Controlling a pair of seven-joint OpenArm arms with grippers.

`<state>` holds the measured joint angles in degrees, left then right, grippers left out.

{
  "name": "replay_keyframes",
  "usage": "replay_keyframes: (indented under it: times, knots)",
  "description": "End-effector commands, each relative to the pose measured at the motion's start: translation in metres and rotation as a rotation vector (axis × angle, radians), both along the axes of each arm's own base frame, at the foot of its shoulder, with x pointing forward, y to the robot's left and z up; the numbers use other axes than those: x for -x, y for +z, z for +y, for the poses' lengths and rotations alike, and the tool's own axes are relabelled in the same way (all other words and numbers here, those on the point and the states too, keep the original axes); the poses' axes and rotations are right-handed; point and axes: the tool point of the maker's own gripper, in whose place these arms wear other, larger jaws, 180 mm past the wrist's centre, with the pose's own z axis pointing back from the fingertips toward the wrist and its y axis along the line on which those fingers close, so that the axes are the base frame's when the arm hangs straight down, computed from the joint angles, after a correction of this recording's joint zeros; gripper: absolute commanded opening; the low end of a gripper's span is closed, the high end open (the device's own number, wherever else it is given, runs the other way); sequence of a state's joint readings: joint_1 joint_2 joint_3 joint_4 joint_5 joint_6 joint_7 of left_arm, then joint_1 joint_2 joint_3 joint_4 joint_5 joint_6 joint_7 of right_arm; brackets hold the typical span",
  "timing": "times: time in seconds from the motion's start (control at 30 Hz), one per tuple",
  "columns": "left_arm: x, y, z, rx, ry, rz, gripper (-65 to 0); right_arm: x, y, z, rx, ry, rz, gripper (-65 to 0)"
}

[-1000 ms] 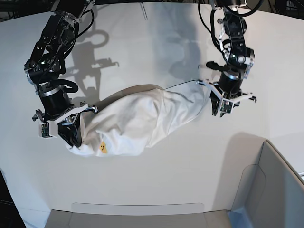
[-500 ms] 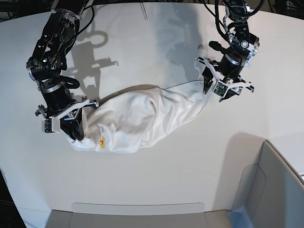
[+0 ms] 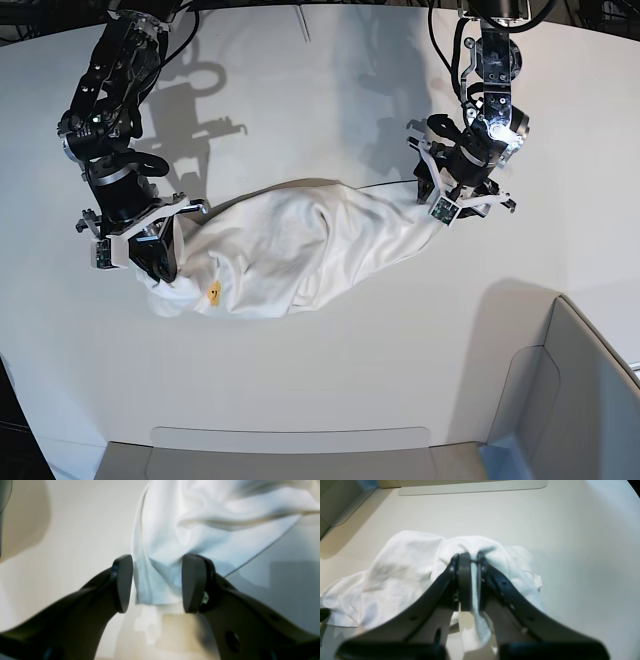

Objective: Layout the t-shirt on the table in an organized manner, then fold the t-shirt properly
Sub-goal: 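Lift the shirt with both grippers and pull them apart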

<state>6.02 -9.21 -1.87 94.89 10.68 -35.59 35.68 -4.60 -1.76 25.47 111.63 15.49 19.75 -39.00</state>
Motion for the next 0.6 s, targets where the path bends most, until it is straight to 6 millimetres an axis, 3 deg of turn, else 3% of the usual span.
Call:
replay_keyframes:
  times: [0.0, 0.23, 0.43, 0.57]
  knots:
    - [-0.006, 0.007, 0.0, 0.007, -0.005, -0.029, -32.8, -0.003, 0.017, 0.001, -0.008, 0.007, -0.064, -65.0]
    - [-0.007, 0.003, 0.001, 0.01, 0.0, -0.018, -32.8, -0.001, 0.014, 0.002, -0.011, 0.007, -0.057, -65.0]
    - [-0.005, -0.031, 0.007, 0.02, 0.021, 0.081, -33.0, 0.0, 0.014, 0.002, -0.011, 0.007, -0.056, -65.0]
    - [0.003, -0.054, 0.006, 0.033, 0.027, 0.146, -37.5, 0.0, 0.014, 0.002, -0.011, 0.007, -0.056, -65.0]
